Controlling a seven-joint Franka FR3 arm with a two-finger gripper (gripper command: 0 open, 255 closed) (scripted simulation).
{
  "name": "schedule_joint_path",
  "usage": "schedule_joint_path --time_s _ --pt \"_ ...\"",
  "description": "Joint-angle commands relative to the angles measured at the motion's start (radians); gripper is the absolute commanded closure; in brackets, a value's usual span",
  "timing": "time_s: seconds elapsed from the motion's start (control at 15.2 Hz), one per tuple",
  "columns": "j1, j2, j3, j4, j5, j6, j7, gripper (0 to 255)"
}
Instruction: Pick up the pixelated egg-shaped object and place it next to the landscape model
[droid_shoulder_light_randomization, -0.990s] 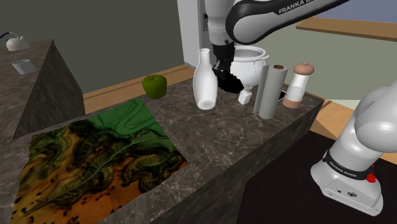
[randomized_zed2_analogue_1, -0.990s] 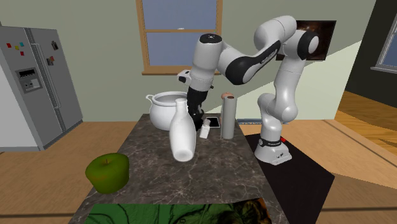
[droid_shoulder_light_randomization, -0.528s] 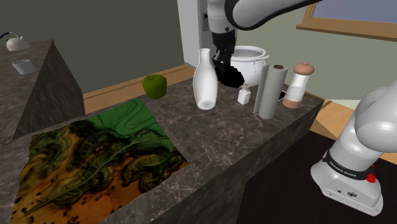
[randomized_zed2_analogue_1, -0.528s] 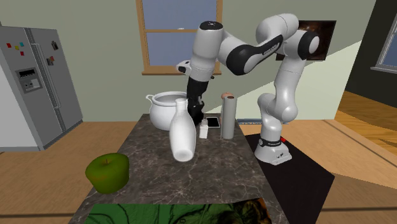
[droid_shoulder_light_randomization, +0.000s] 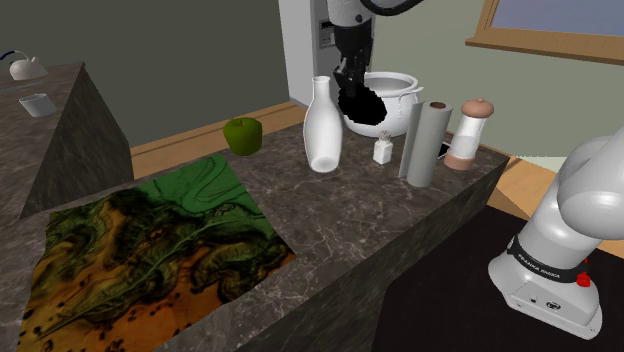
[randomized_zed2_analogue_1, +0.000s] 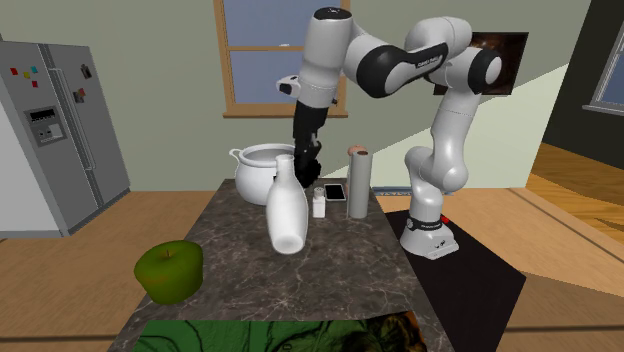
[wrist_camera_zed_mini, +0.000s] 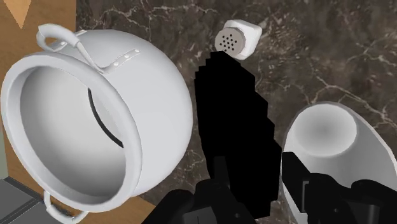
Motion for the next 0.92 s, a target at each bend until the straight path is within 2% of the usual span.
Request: schedule_joint_path --time_s 0.0,0.86 --pt "-0.001 0.005 0.001 0.031 0.000 -0.025 -0.007 255" --pt "-0.003 0.047 0.010 0.248 -0.009 -0.197 -0.050 255"
